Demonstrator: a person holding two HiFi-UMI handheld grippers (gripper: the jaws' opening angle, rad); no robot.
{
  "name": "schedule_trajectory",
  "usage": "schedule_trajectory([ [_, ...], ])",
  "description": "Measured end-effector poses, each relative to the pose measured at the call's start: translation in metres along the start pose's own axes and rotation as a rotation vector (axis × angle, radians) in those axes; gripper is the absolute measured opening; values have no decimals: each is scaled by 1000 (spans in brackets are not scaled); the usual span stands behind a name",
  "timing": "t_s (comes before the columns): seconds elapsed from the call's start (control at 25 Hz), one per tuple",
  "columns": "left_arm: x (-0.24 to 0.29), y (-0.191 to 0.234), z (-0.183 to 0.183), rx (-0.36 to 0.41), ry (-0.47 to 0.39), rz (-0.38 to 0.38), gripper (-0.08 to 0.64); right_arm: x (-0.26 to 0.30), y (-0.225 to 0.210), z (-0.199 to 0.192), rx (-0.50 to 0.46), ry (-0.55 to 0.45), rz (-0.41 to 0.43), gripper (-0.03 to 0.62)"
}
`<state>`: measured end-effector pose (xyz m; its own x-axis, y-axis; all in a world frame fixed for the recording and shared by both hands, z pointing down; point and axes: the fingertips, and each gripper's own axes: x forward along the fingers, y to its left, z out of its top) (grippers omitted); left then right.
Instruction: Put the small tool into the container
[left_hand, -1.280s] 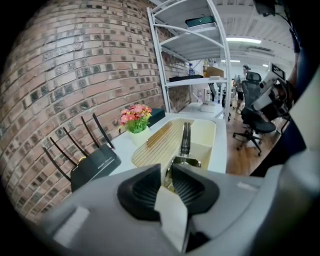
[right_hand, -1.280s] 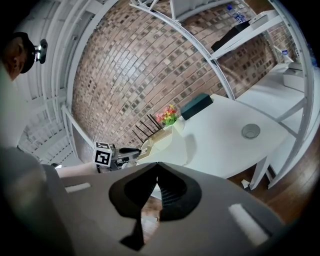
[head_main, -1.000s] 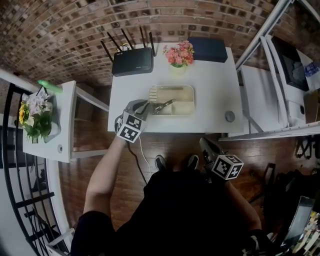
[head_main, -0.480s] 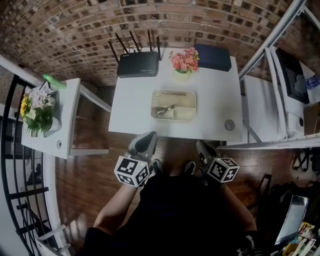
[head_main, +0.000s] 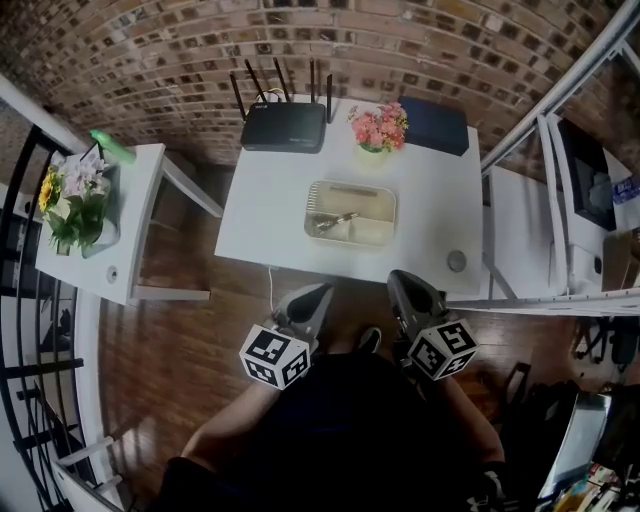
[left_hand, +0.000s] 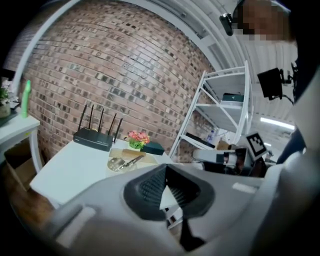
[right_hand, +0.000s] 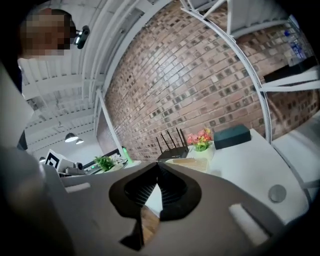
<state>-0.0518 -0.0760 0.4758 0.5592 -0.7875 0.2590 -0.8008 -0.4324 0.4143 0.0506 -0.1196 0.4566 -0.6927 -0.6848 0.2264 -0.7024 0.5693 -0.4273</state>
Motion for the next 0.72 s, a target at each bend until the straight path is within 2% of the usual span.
schedule_trajectory([
  [0.2,2,4,-8,-17,56,15,3,-3,3,-2,-60,11,-38,11],
  [0.72,7,0,-8,3,69,-4,3,-5,10,-9,-80,16,-30,11],
])
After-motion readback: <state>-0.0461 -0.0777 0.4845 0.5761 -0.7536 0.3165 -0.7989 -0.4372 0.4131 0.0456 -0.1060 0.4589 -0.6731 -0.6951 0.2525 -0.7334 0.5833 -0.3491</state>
